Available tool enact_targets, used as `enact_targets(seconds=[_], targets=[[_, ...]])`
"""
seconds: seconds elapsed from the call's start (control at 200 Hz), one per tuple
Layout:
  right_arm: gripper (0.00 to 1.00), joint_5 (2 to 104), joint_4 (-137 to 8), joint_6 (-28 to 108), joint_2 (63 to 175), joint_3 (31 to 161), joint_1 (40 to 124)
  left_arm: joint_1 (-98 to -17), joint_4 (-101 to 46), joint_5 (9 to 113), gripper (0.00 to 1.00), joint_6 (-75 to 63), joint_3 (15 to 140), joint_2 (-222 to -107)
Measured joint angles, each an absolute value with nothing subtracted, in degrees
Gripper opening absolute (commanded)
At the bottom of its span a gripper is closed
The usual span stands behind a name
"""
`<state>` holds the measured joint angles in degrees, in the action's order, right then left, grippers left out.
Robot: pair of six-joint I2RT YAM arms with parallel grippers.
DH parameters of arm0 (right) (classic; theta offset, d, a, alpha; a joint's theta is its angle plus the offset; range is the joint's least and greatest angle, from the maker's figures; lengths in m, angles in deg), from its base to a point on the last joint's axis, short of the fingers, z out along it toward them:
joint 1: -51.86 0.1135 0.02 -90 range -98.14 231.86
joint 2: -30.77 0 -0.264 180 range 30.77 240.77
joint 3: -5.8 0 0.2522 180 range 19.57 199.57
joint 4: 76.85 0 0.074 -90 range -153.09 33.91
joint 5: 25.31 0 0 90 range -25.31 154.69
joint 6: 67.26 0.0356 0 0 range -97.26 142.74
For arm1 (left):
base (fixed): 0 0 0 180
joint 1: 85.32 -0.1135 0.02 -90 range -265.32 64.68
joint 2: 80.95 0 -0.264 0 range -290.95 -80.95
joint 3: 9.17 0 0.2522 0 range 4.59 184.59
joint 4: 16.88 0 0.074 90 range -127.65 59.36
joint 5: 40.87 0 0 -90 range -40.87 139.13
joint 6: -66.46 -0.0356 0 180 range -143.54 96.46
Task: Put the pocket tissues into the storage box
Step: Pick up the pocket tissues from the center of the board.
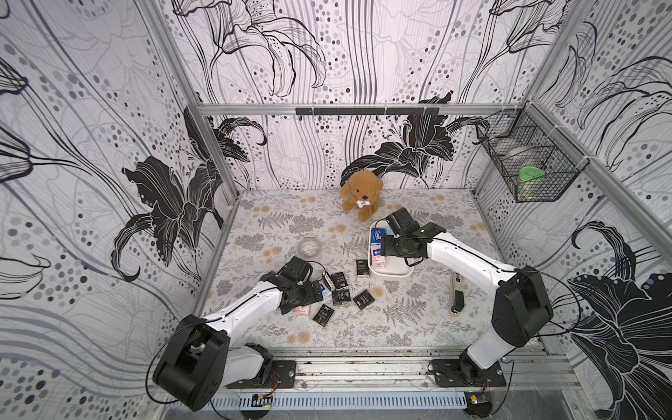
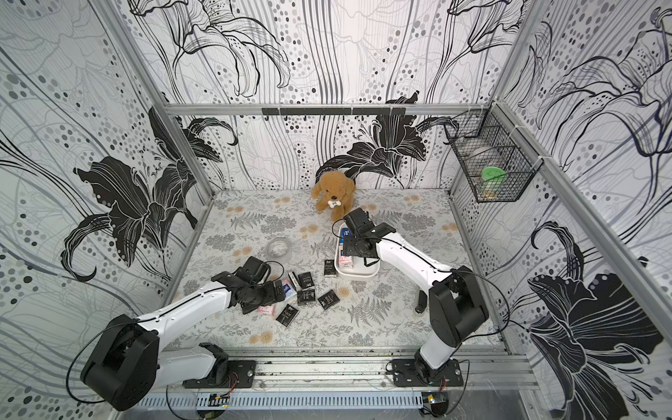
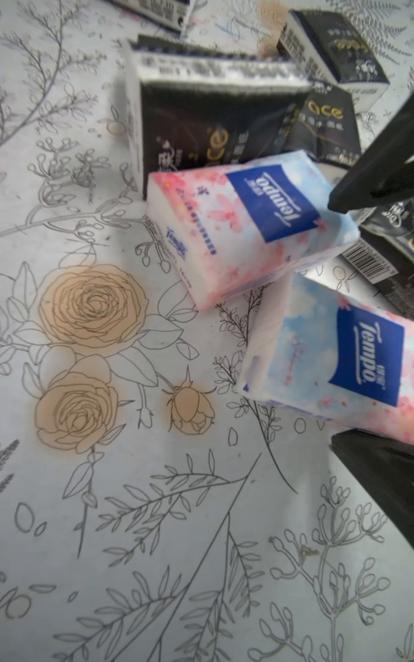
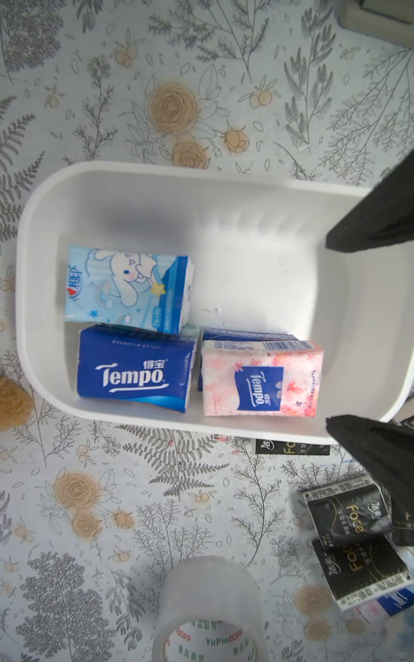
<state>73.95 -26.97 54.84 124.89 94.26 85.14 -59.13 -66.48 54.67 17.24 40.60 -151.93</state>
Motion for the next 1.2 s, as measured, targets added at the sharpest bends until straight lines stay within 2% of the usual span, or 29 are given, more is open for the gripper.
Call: enact_targets(seconds=[0.125, 0.32, 0.491, 0.581, 0.991, 1.196], targets=[[0.78, 73.9, -27.0, 54.8, 125.0, 94.3, 85.1, -57.6, -67.4, 53.9, 0.89, 18.7, 41.0, -151.9], [0.78, 73.9, -27.0, 54.8, 125.3, 94.4, 85.1, -56.4, -68.7, 52.6, 0.82, 18.7, 41.7, -156.9], [0.78, 74.0, -27.0, 54.8, 125.3, 94.4, 85.0, -56.4, -69.0, 51.4, 0.53, 17.7, 43.6, -158.4], [0.78, 74.0, -27.0, 54.8, 125.3, 94.4, 84.9, -56.4, -69.6, 50.4, 0.47, 17.6, 44.1, -158.5], [0.78, 74.0, -27.0, 54.8, 125.3, 94.4, 84.8, -56.4, -76.9, 46.7, 0.43, 17.5, 48.4, -152.9], [0.78, 74.0, -27.2, 54.9, 125.3, 94.4, 84.8, -56.4, -79.4, 46.8, 0.4, 17.8, 56.0, -152.0]])
